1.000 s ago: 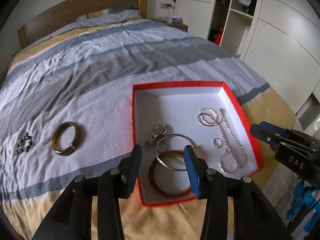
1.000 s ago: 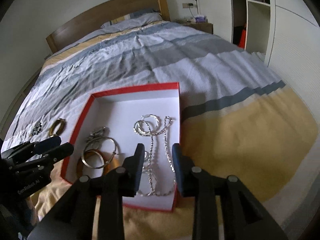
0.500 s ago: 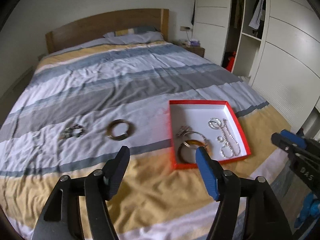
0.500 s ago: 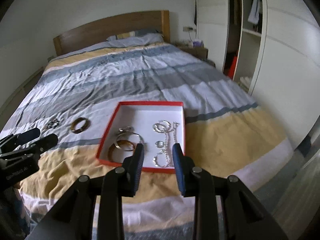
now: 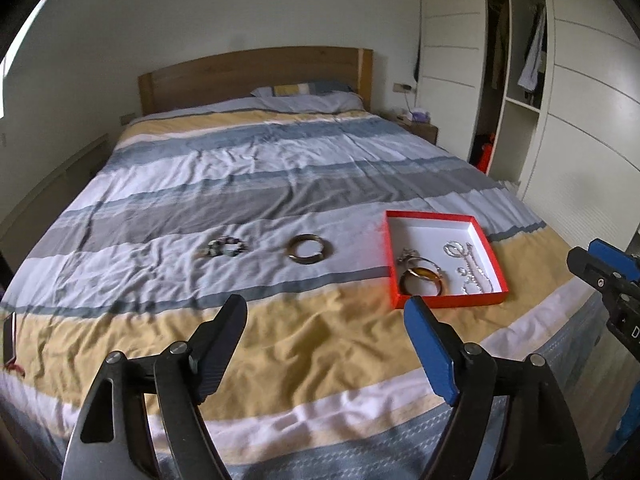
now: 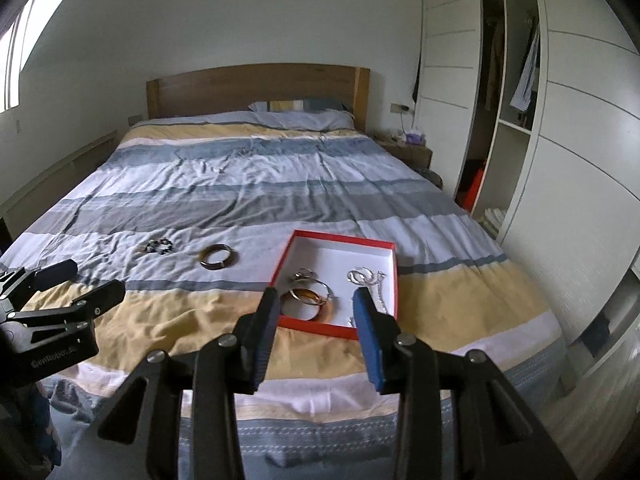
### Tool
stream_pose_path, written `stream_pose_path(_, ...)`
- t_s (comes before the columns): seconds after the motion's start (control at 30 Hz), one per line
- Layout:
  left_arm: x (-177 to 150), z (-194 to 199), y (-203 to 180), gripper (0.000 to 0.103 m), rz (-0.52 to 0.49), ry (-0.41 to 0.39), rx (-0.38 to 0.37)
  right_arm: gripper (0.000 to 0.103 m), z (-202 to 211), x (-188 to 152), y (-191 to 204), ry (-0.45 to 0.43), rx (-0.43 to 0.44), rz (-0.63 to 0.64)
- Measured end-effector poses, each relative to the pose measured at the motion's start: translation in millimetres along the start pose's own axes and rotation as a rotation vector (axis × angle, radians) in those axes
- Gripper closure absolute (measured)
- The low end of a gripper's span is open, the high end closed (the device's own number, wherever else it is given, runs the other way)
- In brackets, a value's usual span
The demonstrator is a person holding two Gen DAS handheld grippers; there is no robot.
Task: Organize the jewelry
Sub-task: 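Withdraw both grippers from the box back toward the remaining jewelry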
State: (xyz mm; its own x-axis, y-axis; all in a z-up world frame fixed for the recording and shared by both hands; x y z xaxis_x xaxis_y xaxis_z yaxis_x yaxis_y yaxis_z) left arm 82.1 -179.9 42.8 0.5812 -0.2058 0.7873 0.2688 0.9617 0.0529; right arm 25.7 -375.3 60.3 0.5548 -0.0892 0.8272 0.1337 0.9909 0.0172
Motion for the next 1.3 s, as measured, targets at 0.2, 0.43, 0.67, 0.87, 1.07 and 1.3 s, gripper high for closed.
stream_pose_path(0.2, -10.5, 29.9, 29.8, 0.021, 0.051, -0.033, 0.048, 0.066, 20.4, -2.3, 17.2, -0.024, 0.008, 0.029)
stream_pose_path(0.43, -20.2, 58.5, 57.4, 0.020, 0.099, -0.078, 0.092, 0.066, 40.0, -3.1, 34.5, -0.054, 0.019, 0.065)
stream_pose_path(0.67, -23.1, 74.6, 78.3, 0.020, 0.143, -0.132, 0.126, 0.066, 50.7, 0.5, 47.5, -0.079, 0.040, 0.084)
stream_pose_path(0.87, -30.1, 72.4, 101.6, 0.013, 0.174, -0.097, 0.193, 0.066, 44.7, 3.8, 53.8, -0.081, 0.069, 0.083)
stream_pose_path(1.07, -37.8, 65.9, 135.0, 0.013, 0.208, -0.080, 0.292, 0.066, 20.2, 1.6, 57.0, -0.045, 0.103, 0.076)
stream_pose_path(1.3, -52.3, 34.6, 175.4, 0.013, 0.244, -0.003, 0.351, 0.066, -31.9, -8.0, 57.8, 0.037, 0.141, 0.046)
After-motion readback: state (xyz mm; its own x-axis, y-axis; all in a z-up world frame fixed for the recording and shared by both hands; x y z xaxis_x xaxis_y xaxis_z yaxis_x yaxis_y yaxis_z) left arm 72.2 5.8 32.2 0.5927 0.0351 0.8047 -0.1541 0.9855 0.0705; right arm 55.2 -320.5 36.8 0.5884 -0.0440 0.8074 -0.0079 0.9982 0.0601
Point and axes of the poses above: each gripper's, at about its wrist camera, not at the fingertips, and z roughly against the way its jaws point, y to its left, x to its top, the point moved 8 cm from there along -z, roughly the way its jaws point, and after that the axes turned 6 degrees about x, right-handed, at the moved point
